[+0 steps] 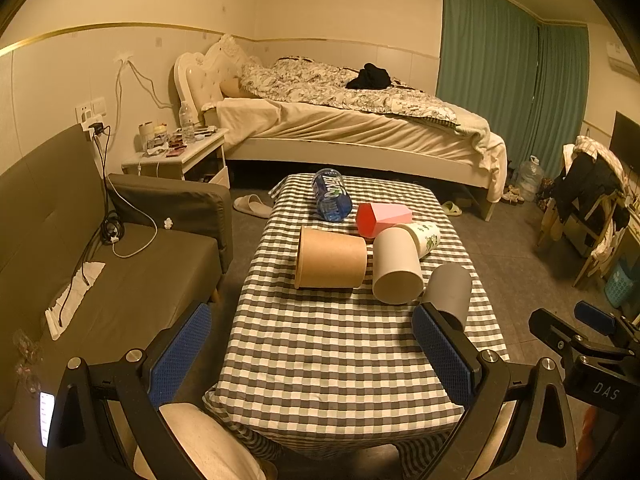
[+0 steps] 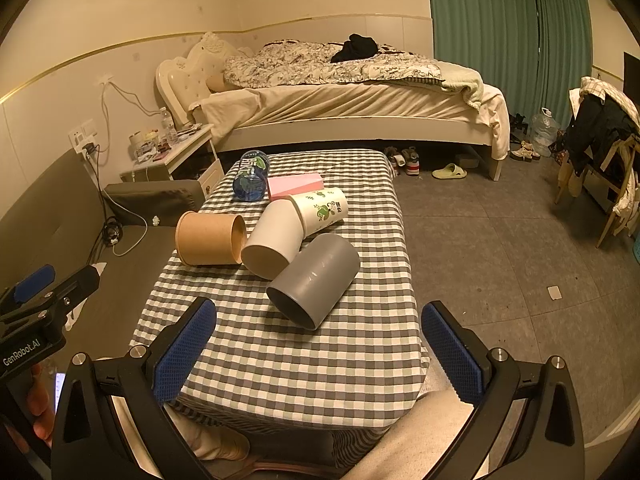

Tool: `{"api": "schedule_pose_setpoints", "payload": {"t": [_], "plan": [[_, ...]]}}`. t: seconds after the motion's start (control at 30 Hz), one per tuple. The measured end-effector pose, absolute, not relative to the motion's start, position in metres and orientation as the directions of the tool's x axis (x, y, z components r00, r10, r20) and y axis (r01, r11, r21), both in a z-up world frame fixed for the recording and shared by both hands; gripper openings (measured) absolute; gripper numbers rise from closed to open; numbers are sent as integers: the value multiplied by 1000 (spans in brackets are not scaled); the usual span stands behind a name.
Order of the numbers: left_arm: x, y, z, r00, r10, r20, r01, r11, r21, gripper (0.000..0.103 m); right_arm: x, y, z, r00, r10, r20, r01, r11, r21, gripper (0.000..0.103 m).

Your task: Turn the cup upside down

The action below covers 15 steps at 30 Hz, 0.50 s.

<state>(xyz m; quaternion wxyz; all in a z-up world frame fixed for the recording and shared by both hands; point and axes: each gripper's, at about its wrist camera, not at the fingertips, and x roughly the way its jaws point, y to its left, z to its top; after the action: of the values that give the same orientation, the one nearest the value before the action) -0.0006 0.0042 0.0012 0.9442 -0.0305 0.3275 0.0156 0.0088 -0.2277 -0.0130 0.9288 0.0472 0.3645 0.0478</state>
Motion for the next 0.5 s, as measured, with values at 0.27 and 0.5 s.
{"api": "schedule_pose_setpoints", "payload": {"t": [0.27, 0.5], "plan": [[2, 8, -4, 780, 15, -625, -56, 997, -46, 103, 12, -228, -15, 723, 125, -679, -54, 991, 124, 103], [10, 13, -12, 771, 18, -636, -65, 997, -50, 103, 18, -224, -18, 714, 119, -690, -53, 992, 117, 103]]}}
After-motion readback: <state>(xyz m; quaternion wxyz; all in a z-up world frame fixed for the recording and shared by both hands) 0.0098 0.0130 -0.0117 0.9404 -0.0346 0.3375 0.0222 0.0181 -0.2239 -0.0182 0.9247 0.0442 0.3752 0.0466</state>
